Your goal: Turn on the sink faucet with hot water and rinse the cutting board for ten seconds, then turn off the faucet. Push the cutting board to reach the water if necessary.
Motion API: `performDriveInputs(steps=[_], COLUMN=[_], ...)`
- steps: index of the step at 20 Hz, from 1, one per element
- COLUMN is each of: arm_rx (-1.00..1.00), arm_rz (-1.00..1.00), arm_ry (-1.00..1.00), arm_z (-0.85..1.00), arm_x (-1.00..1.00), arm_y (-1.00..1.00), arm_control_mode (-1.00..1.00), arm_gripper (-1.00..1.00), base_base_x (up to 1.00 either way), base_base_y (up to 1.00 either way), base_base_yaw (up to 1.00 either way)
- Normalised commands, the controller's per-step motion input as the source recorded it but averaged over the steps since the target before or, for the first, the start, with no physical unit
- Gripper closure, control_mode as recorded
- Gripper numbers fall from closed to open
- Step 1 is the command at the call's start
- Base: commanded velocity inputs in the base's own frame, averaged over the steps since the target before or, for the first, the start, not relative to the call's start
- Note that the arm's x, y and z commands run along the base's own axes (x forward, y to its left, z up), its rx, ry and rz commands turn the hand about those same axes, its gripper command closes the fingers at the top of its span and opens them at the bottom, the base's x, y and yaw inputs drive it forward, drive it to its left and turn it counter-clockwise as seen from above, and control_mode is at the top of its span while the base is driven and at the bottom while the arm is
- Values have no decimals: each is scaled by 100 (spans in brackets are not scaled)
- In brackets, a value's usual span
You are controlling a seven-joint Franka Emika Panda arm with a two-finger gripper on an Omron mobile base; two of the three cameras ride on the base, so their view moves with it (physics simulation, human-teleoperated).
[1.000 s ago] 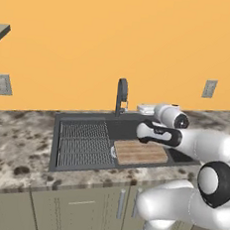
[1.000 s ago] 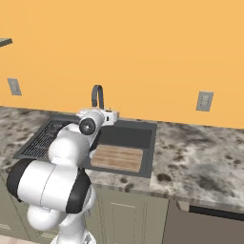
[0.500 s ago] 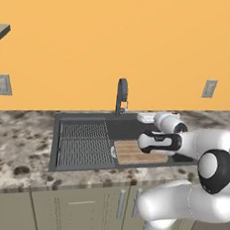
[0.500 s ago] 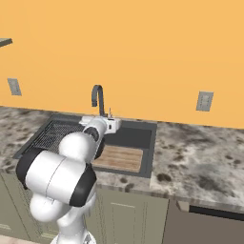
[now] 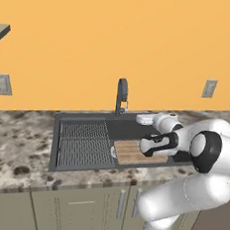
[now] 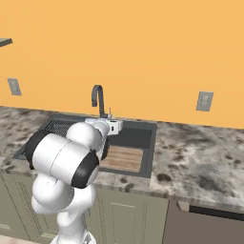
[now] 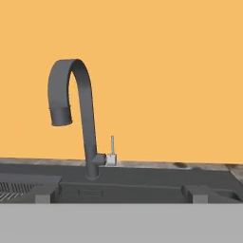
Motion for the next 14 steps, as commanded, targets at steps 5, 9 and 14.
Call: performDriveInputs(steps=[5, 9, 14], arm_rx=[0, 0, 0], arm_rz=[0, 0, 0], arm_ry=[0, 0, 0], arm_z=[-6, 0, -7], arm_x=[28, 24, 26], arm_y=[0, 0, 0], arm_control_mode=[-100, -100, -100], arm_gripper=[-100, -100, -100], base_base_x=[0, 0, 0], base_base_y=[0, 0, 0], base_base_yaw=[0, 0, 0])
